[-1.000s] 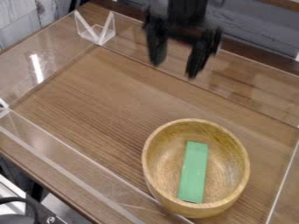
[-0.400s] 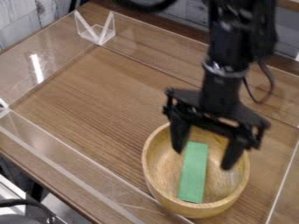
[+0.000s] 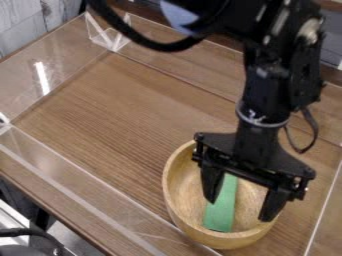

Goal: Remove the green block from inside the brown bowl and put it on the table

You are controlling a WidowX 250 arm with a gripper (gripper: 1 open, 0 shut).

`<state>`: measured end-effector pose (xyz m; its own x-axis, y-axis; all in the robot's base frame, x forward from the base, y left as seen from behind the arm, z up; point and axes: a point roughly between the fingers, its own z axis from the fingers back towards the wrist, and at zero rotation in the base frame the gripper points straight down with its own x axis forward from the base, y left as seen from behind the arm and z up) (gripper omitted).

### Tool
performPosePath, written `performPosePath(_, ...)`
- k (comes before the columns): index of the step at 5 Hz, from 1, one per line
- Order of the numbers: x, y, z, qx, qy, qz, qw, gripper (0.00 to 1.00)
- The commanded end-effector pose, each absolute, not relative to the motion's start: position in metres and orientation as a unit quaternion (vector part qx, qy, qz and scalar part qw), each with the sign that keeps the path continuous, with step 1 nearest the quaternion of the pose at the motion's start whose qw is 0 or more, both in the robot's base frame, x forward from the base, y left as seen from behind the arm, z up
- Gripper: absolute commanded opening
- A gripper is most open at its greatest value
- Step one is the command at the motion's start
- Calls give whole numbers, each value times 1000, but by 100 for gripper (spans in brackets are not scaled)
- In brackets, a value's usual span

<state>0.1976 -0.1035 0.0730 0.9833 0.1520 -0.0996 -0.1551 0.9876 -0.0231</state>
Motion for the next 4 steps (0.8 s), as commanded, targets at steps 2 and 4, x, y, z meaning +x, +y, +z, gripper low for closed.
performPosePath(2,207,-98,70,-33,33,114,992,100)
performPosePath(4,208,-97,66,-37,35,125,991,100)
